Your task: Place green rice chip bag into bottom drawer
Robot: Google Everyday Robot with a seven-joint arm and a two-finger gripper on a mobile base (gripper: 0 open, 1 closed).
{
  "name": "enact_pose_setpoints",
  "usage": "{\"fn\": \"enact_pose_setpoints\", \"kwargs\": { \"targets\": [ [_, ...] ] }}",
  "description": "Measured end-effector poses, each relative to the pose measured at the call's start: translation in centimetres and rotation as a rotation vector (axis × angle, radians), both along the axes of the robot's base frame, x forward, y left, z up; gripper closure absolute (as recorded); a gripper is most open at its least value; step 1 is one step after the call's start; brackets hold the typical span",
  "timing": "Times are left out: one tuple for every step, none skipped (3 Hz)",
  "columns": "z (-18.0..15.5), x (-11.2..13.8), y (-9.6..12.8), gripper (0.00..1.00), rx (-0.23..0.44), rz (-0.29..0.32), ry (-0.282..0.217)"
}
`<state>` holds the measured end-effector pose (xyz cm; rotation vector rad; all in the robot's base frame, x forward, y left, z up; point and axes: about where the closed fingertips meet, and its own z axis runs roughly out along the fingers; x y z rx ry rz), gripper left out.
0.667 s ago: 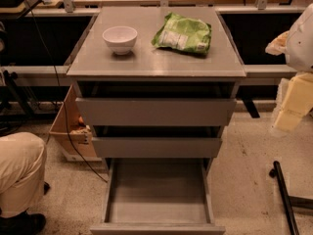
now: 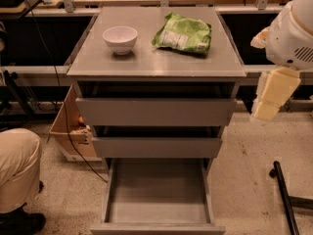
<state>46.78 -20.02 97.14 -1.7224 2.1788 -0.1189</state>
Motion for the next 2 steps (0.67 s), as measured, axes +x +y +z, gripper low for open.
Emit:
{"fn": "enact_pose_setpoints", "kwargs": {
  "targets": [
    [-0.2,5.4,2.8,0.00,0.000,0.044,-0.085],
    [-0.1,11.8,6.7,0.00,0.011,0.110,-0.182]
  ]
}}
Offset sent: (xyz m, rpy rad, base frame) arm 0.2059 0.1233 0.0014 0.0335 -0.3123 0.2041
